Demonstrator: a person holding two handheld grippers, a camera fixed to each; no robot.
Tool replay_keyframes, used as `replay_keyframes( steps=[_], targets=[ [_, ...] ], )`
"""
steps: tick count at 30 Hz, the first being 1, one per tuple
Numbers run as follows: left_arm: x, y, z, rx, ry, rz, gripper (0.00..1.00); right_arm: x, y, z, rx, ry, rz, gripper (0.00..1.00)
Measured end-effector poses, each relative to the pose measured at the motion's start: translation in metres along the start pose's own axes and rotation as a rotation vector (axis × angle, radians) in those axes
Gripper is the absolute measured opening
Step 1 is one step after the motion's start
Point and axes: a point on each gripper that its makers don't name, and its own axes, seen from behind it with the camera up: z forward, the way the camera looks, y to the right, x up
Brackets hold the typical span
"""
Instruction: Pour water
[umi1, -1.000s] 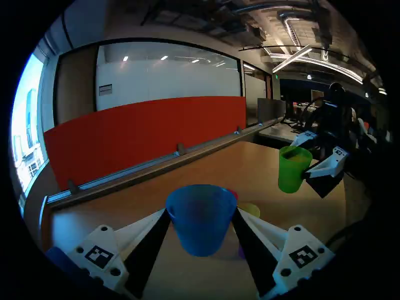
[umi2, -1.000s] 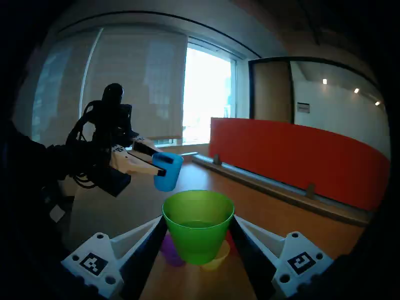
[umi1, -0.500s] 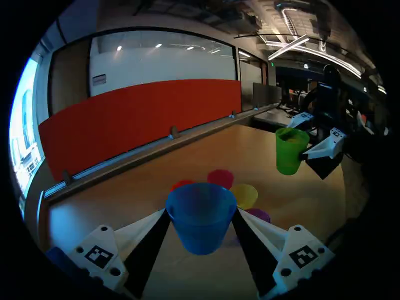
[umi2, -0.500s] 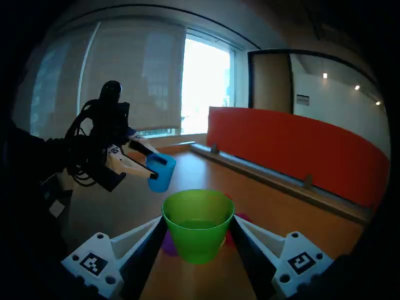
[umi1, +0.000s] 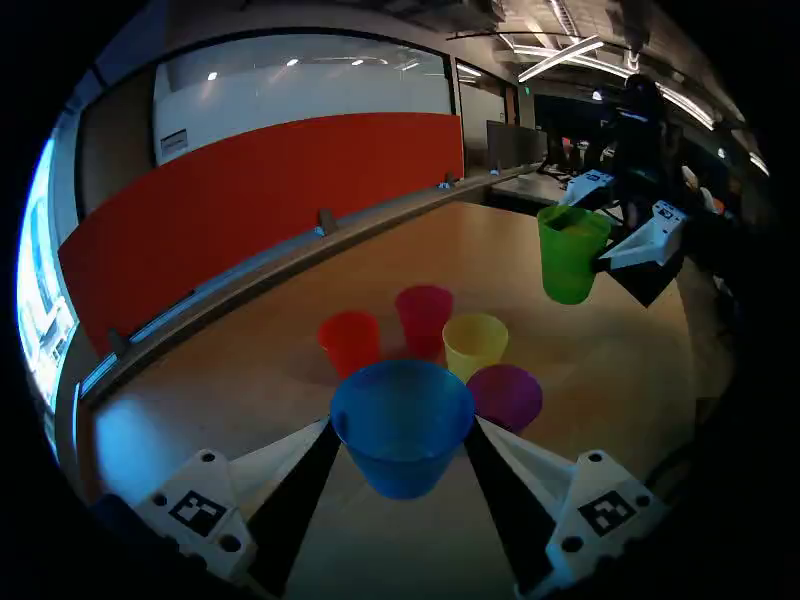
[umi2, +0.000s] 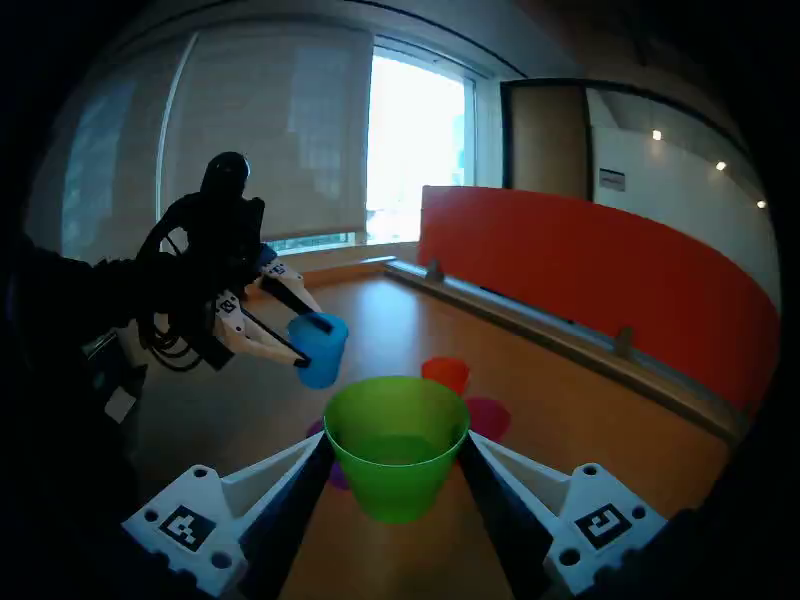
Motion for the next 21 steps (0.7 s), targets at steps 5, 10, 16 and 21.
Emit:
replay_keyframes(
  steps=[5,10,16,21],
  targets=[
    [-0.015,0.005,0.008,-0.008,-0.044,0.024,0.86,-0.012,0.0,0.003,0.011,-0.038,0.002,0.88],
    [-0.025,0.008,0.014,-0.019,-0.073,0.031,0.86,-0.021,-0.001,0.007,0.017,-0.059,-0.001,0.88],
    [-0.032,0.007,0.02,-0.027,-0.096,0.023,0.86,-0.028,0.0,0.009,0.019,-0.081,-0.002,0.88],
    [-0.041,0.006,0.027,-0.033,-0.12,0.015,0.86,-0.036,0.001,0.01,0.022,-0.103,-0.007,0.88]
  ],
)
